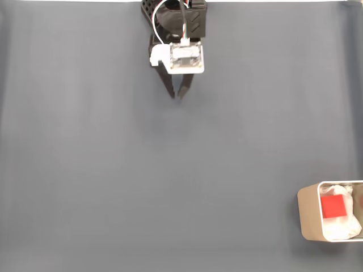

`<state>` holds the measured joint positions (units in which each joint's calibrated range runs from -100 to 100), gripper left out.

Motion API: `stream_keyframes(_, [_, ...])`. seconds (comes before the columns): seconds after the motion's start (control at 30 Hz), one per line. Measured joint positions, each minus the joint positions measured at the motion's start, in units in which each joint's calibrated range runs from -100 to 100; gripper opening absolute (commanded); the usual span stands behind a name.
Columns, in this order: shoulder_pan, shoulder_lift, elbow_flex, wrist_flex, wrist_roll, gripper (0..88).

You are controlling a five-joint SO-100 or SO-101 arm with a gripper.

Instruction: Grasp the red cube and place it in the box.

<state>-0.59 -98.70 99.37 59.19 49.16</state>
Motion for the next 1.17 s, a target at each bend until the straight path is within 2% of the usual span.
stream_keyframes(0.13, [-0.1,-0.5,0.0,9.7,-2.0,0.0])
stream_keyframes(0.3, [-0.1,-1.3,0.0,14.5,-2.2,0.0])
stream_keyframes(0.63, [-0.1,-1.3,0.0,15.8,-0.2,2.7])
stream_keyframes(1.17, [-0.1,-1.3,0.0,15.8,-0.2,2.7])
